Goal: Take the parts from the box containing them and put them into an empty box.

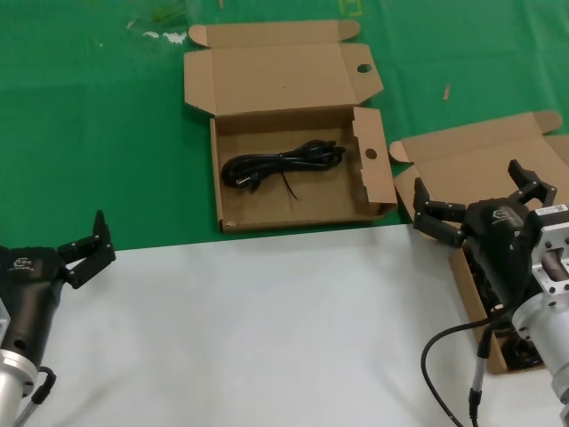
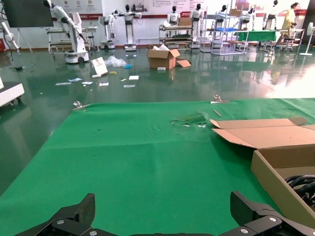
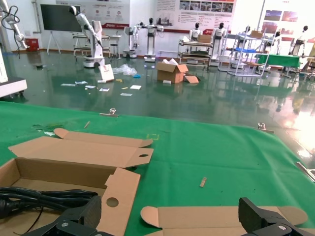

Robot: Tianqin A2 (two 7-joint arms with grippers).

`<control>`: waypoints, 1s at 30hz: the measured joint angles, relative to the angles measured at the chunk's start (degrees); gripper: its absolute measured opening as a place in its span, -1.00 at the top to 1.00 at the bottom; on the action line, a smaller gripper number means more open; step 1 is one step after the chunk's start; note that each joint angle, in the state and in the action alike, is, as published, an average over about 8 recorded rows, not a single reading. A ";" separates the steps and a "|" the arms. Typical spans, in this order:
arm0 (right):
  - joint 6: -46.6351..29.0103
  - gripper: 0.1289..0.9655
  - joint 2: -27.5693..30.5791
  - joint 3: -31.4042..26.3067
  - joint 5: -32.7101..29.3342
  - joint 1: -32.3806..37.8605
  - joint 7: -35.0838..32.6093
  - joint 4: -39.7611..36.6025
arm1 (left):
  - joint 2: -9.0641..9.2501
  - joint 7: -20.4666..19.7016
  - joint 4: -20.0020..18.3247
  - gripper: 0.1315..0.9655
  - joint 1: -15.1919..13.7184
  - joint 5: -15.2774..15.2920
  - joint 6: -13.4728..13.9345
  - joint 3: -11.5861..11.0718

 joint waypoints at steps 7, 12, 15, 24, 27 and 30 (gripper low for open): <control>0.00 -1.00 0.00 0.00 0.00 0.00 0.00 0.00 | 0.00 0.00 0.00 -1.00 0.00 0.00 0.00 0.00; 0.00 -1.00 0.00 0.00 0.00 0.00 0.00 0.00 | 0.00 0.00 0.00 -1.00 0.00 0.00 0.00 0.00; 0.00 -1.00 0.00 0.00 0.00 0.00 0.00 0.00 | 0.00 0.00 0.00 -1.00 0.00 0.00 0.00 0.00; 0.00 -1.00 0.00 0.00 0.00 0.00 0.00 0.00 | 0.00 0.00 0.00 -1.00 0.00 0.00 0.00 0.00; 0.00 -1.00 0.00 0.00 0.00 0.00 0.00 0.00 | 0.00 0.00 0.00 -1.00 0.00 0.00 0.00 0.00; 0.00 -1.00 0.00 0.00 0.00 0.00 0.00 0.00 | 0.00 0.00 0.00 -1.00 0.00 0.00 0.00 0.00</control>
